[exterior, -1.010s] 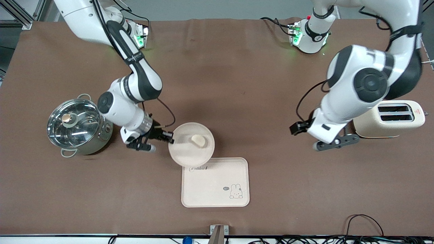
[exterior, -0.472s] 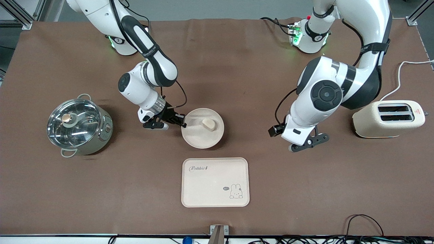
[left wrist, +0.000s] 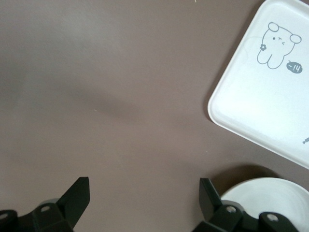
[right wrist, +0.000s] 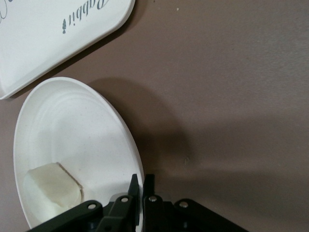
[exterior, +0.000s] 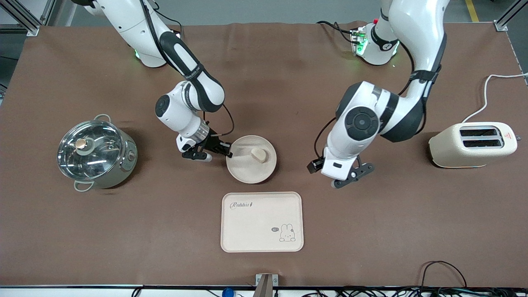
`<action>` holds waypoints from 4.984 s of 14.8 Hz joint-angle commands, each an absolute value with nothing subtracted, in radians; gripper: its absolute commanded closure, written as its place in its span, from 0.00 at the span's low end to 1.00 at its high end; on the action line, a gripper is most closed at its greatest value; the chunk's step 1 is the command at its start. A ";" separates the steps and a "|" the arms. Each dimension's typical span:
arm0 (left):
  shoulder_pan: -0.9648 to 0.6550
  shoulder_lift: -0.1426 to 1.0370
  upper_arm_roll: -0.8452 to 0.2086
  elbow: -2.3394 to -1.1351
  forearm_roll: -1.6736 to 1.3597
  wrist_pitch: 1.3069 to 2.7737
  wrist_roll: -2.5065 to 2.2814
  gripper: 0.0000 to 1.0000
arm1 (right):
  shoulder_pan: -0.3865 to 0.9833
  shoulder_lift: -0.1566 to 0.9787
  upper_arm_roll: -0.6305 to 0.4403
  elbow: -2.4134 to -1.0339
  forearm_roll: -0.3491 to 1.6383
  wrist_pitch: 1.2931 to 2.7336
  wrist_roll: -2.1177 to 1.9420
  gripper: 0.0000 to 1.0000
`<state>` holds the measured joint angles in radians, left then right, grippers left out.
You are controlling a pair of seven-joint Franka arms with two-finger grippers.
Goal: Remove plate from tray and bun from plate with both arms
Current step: 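Set the plate beside the tray while the left gripper approaches, then grasp the pale bun on the plate with the left gripper, then lift the bun with the left gripper while the right gripper withdraws, then carry the bun with the left gripper toward the toaster, then lower the bun beside the toaster and open the left gripper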
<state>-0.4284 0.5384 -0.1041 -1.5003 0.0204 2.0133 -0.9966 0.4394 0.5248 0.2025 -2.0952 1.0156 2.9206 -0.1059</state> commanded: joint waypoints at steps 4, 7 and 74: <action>-0.501 0.595 -0.100 -1.490 0.020 2.114 -1.135 0.00 | 0.445 0.568 0.207 -2.049 1.052 2.931 -0.135 0.29; -0.552 0.644 -0.097 -1.486 0.021 2.164 -1.250 0.00 | 0.466 0.565 0.207 -2.068 1.054 2.979 -0.129 0.00; -0.218 0.455 0.117 -1.420 -0.023 1.921 -0.748 0.00 | 0.089 0.035 -0.183 -1.516 0.031 1.523 -0.138 0.00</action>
<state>-0.2207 0.5748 0.1121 -1.3948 -0.0124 1.9716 -0.8384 0.0935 0.0339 -0.1902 -1.5253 0.0439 1.5303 -0.1266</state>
